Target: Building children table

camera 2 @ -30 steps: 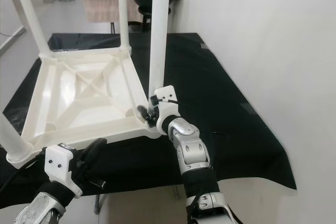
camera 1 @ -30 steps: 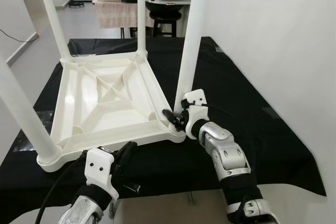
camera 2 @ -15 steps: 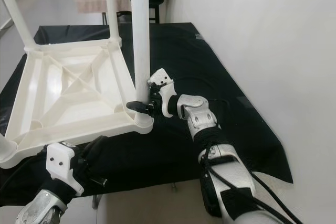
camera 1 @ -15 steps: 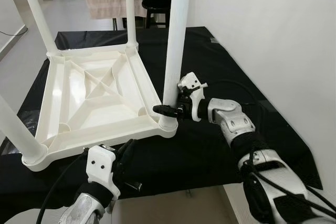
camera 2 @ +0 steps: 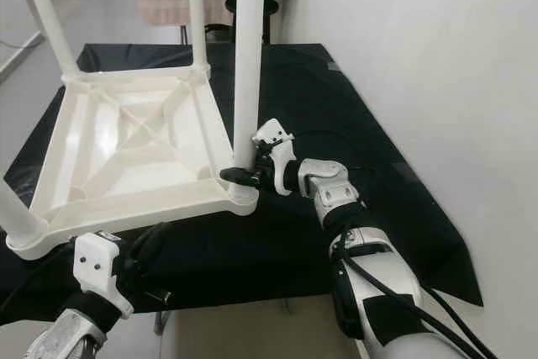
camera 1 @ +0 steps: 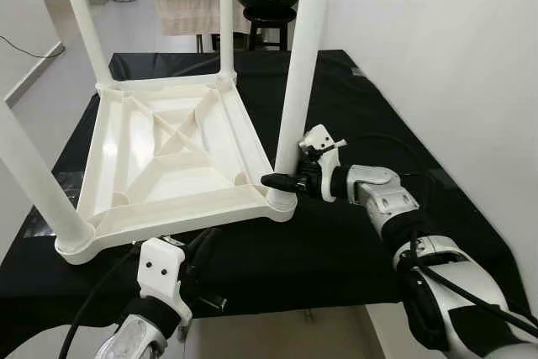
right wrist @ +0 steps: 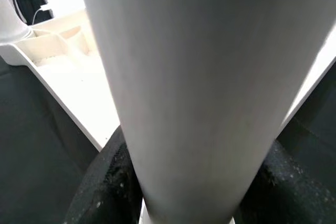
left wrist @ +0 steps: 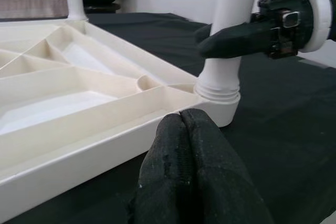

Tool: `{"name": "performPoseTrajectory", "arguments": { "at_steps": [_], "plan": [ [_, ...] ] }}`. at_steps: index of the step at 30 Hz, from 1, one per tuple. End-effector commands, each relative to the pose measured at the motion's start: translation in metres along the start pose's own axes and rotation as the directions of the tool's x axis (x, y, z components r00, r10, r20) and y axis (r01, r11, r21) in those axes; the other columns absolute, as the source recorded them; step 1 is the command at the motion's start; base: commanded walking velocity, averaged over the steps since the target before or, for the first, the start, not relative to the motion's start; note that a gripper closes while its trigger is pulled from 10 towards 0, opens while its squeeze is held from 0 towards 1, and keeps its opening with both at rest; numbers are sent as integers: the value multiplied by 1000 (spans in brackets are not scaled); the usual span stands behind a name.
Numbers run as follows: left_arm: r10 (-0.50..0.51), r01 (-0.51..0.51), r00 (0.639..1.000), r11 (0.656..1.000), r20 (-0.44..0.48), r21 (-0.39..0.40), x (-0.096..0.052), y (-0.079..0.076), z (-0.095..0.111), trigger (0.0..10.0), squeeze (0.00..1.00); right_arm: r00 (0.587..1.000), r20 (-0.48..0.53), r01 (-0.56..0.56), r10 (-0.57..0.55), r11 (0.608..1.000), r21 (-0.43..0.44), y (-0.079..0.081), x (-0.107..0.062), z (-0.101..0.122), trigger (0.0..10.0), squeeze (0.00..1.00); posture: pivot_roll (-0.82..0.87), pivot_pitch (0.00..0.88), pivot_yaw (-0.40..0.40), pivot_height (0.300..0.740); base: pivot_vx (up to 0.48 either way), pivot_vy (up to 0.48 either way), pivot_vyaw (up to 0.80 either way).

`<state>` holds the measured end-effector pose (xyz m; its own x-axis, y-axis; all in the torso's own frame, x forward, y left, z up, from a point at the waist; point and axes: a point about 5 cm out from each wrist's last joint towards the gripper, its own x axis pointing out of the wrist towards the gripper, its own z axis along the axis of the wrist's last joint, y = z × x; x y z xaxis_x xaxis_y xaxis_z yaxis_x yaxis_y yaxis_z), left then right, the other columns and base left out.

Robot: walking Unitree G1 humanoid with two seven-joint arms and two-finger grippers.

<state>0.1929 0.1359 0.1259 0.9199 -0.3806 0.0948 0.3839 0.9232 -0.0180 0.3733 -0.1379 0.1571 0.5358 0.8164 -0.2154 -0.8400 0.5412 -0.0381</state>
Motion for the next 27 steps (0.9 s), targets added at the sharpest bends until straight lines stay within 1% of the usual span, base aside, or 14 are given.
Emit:
{"name": "performPoseTrajectory", "arguments": {
  "at_steps": [1,3,5,6,7,8,10,15,19,20,21,24,25,27],
  "plan": [
    [-5,5,1000,1000,8,0,-2,-1,3,10000,0,993,42,113,-112,994,-6,-6,-13,0,0,0,130,43,-80,740,0,0,0],
    [-5,5,1000,1000,8,0,-4,0,3,10000,0,934,43,351,-355,933,81,-3,-12,-9,0,0,121,48,-79,740,0,0,0],
    [-4,4,1000,1000,8,0,-4,1,3,10000,0,894,34,441,-447,890,116,-2,-12,-13,0,0,121,48,-79,740,0,0,0],
    [-4,4,1000,1000,8,0,-4,1,3,10000,0,894,34,440,-447,890,116,-2,-12,-13,0,0,121,48,-79,740,0,0,0],
    [-5,5,1000,1000,8,-2,-4,2,4,10000,0,858,32,504,-513,852,139,26,-1,-22,0,0,113,62,-61,740,0,0,0],
    [-5,5,1000,1000,8,-3,-4,3,4,10000,0,815,32,566,-578,807,169,47,2,-27,0,0,109,59,-58,740,0,0,0],
    [-7,7,1000,1000,7,-4,-3,4,3,10000,0,770,43,620,-637,761,192,66,5,-27,0,0,104,48,-53,740,0,0,0],
    [-10,10,1000,1000,7,-5,-2,5,3,10000,0,786,38,604,-617,780,161,66,9,-26,0,0,111,43,-68,740,0,0,0],
    [-5,5,1000,1000,11,-5,-1,6,3,10000,0,779,17,616,-627,770,166,69,11,-23,0,0,114,39,-71,740,0,0,0],
    [-4,4,1000,1000,11,-4,-1,6,3,10000,0,775,1,622,-632,763,174,68,13,-20,1922,0,115,36,-68,740,0,0,0],
    [-5,5,1000,1000,11,-3,-1,6,3,10000,0,781,9,613,-624,770,176,67,15,-17,10000,0,113,34,-66,740,0,0,0],
    [-8,8,1000,1000,11,-4,0,6,2,10000,0,800,52,579,-597,792,193,67,17,-4,10000,0,110,30,-64,740,0,0,0],
    [-9,9,1000,1000,11,-4,0,6,2,10000,0,826,92,534,-556,824,190,65,20,5,10000,1000,108,24,-65,740,0,0,0],
    [-11,11,1000,1000,12,-5,1,6,2,10000,0,859,146,459,-491,865,204,62,25,16,10000,1000,110,21,-69,740,0,0,0]
  ]
}}
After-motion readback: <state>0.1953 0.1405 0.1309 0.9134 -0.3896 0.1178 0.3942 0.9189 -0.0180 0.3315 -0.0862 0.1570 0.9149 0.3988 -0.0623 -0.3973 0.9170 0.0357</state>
